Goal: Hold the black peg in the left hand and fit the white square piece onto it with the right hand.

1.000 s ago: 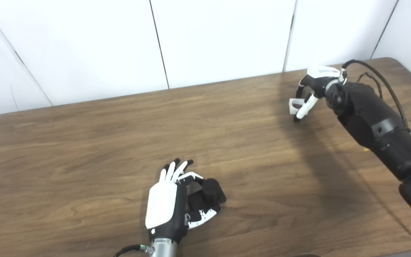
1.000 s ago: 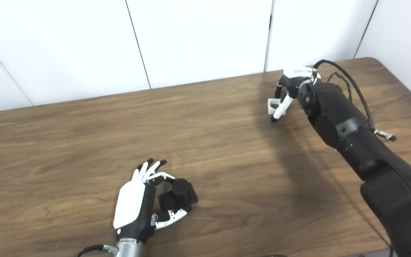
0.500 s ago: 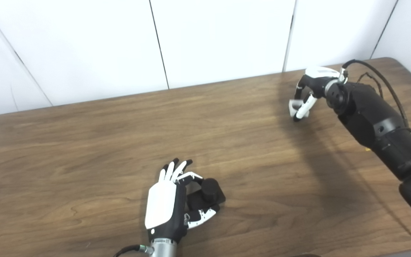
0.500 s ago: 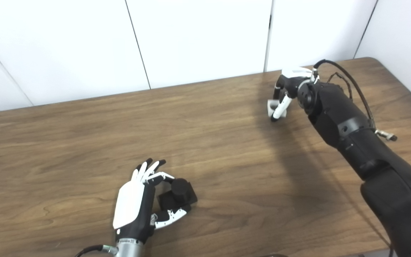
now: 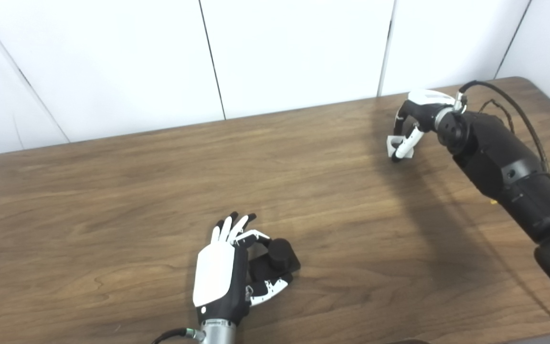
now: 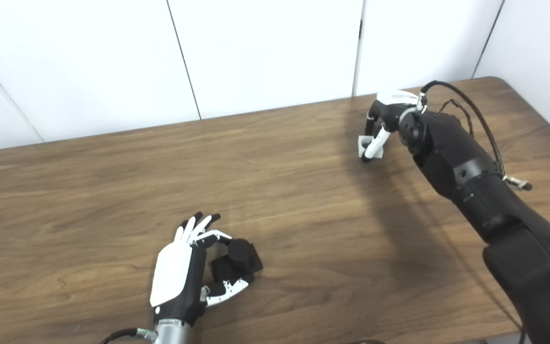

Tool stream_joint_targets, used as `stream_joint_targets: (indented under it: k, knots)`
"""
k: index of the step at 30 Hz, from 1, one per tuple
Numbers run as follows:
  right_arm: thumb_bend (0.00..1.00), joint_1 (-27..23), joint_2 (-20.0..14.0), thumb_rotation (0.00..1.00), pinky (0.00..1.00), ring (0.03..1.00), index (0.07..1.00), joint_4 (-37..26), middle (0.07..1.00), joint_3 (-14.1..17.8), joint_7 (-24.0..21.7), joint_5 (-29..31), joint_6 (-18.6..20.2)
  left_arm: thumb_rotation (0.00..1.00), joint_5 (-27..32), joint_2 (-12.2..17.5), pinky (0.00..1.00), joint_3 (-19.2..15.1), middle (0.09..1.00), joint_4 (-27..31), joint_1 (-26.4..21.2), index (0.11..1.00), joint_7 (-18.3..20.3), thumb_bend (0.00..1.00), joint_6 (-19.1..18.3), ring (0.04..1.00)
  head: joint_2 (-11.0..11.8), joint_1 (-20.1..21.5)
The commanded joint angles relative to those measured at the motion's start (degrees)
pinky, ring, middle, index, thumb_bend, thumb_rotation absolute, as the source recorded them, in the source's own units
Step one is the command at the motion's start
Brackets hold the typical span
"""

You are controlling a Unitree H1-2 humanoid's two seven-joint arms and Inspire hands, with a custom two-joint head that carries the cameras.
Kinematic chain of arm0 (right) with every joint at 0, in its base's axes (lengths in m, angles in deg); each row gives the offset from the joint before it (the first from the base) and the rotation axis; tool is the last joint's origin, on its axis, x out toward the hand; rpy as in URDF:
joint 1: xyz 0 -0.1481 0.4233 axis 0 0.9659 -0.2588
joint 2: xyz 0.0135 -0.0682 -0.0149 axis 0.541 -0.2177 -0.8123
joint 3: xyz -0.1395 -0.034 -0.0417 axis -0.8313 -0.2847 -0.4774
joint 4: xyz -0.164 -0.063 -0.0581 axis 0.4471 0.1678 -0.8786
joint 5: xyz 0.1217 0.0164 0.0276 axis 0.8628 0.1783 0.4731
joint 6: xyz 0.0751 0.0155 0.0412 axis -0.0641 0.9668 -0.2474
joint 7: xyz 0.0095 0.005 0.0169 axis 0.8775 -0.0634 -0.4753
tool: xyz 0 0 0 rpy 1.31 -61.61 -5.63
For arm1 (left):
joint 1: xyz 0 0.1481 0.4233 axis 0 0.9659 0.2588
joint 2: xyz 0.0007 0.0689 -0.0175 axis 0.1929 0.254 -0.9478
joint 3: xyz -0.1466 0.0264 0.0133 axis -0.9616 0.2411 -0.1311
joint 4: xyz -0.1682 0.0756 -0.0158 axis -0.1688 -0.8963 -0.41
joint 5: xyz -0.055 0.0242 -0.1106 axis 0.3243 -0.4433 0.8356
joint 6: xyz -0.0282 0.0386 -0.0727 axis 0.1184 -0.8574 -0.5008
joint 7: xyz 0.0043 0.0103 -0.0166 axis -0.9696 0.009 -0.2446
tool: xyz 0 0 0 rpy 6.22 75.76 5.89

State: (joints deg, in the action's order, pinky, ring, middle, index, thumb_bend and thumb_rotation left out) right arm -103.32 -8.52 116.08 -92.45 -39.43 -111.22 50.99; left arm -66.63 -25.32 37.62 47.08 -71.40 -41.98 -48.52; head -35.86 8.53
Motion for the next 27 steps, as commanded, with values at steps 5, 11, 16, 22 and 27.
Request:
stream_joint_targets:
  k: [5, 11, 16, 22, 27]
  knots:
    - [0.52, 0.13, -0.91, 0.15, 0.76, 0.924, 0.492, 0.96, 0.841, -0.44, 0.75, -1.36, 0.44, 0.08, -0.54, -2.72, 1.00, 0.40, 0.894, -0.90, 3.53, 0.489, -1.00, 0.52, 0.15, 0.978, 0.02, -0.06]
    - [0.52, 0.50, -0.90, 0.15, 0.77, 0.928, 0.491, 0.52, 0.852, 0.21, 1.35, -0.74, 0.12, 0.08, -0.56, -2.74, 1.00, 0.29, 0.894, -0.82, 3.42, 0.489, -0.73, 0.52, -0.21, 0.980, 0.24, -0.29]
    - [0.52, 2.04, -1.29, 0.14, 0.84, 0.988, 0.491, -5.19, 0.897, 1.00, 1.12, -0.80, 0.93, 0.08, -0.53, -2.51, 1.00, 0.04, 0.891, -0.91, 3.29, 0.489, -0.80, 0.52, -0.20, 0.976, 0.40, 0.01]
    - [0.52, 3.68, -0.89, 0.15, 0.91, 1.000, 0.490, -12.42, 0.938, 1.25, 0.03, -2.09, 3.09, 0.08, 0.14, -2.03, 1.00, -0.35, 0.893, -0.97, 3.23, 0.489, -0.95, 0.52, 0.39, 0.978, 0.54, 0.20]
    - [0.52, 4.52, -0.56, 0.15, 0.93, 1.000, 0.489, -15.05, 0.932, 1.71, 0.11, -2.14, 2.41, 0.08, 0.16, -1.82, 1.00, -0.54, 0.891, -1.08, 3.13, 0.489, -1.08, 0.52, 0.52, 0.973, 0.76, -0.11]
